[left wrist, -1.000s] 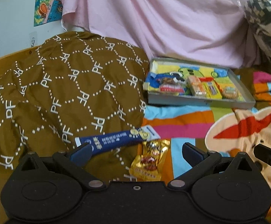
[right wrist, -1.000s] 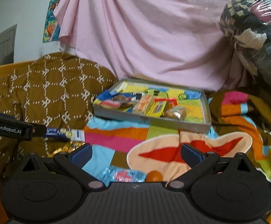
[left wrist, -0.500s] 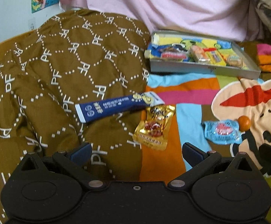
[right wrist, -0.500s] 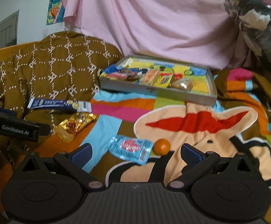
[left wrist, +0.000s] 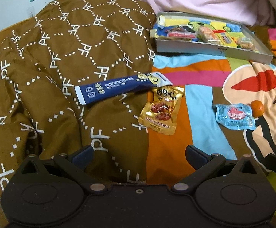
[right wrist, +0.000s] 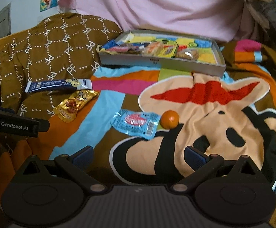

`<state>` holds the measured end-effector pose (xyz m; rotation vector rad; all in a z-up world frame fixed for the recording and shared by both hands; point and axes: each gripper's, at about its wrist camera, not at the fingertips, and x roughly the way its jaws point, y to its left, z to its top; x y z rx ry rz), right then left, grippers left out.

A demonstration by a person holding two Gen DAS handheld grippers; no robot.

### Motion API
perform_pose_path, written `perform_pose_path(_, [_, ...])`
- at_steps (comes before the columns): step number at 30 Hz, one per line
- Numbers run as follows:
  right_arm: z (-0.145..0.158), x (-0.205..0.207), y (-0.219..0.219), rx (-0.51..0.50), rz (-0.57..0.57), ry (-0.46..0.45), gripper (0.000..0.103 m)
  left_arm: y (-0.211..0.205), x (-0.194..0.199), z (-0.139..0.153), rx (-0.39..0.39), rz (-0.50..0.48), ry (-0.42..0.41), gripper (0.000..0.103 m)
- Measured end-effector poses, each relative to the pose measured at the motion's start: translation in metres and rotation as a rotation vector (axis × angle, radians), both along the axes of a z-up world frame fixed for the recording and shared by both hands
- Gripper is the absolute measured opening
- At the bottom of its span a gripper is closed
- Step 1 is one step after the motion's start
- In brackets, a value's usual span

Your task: Organize snacks

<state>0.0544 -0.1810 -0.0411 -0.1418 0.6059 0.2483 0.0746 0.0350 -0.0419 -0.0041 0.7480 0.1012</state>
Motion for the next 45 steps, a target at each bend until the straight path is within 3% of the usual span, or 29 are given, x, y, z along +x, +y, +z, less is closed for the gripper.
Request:
perform_pose_path(24, [-0.018,0.024,-0.001,0.014,-0.052,0.122,0.103,-0.002,0.018,-0.010,-0.043,-0.027,0.040,0.102])
perform_pose_path(40, [-0.019,0.035,0.005,-0.032,-0.033,0.040,0.103,-0.003,0.040,-0.012,-0.045,-0.049,-0.020,0.102])
perform_pose_path(45, [-0.018,0.042,0.001,-0.042,-0.045,0.022,0.103,-0.004,0.045,-0.009,-0.076,-0.093,-0.051,0.102])
